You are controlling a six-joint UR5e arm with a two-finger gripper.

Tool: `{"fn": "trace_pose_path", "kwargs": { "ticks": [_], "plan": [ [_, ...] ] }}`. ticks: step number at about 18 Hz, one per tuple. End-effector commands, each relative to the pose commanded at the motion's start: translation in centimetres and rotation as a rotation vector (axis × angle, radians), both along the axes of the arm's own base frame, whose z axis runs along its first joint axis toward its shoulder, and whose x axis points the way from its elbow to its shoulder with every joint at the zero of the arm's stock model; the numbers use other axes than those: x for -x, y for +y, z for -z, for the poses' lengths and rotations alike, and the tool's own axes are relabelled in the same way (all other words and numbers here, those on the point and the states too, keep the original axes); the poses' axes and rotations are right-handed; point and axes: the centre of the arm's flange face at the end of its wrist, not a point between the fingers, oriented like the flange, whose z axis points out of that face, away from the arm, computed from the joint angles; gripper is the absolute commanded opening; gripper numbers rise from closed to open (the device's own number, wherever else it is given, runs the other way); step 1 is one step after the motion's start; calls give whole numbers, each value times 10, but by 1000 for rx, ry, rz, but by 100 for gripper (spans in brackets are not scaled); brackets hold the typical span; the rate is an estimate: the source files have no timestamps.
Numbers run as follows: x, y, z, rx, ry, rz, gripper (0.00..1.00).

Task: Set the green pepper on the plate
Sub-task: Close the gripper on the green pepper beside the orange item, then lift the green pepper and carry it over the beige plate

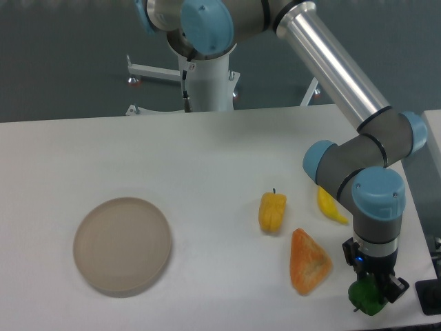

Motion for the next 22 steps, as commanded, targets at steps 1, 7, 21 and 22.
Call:
{"fn": "trace_pose_path", "kwargs": {
  "ticks": [1, 7, 21, 22],
  "plan": [
    [-2, 0, 2, 2, -4, 2, 29],
    [-21, 8, 0, -5, -19, -26, 30],
    [-164, -43, -91, -128, -226, -284, 30],
    [-185, -43, -92, -126, -241, -294, 30]
  ]
}}
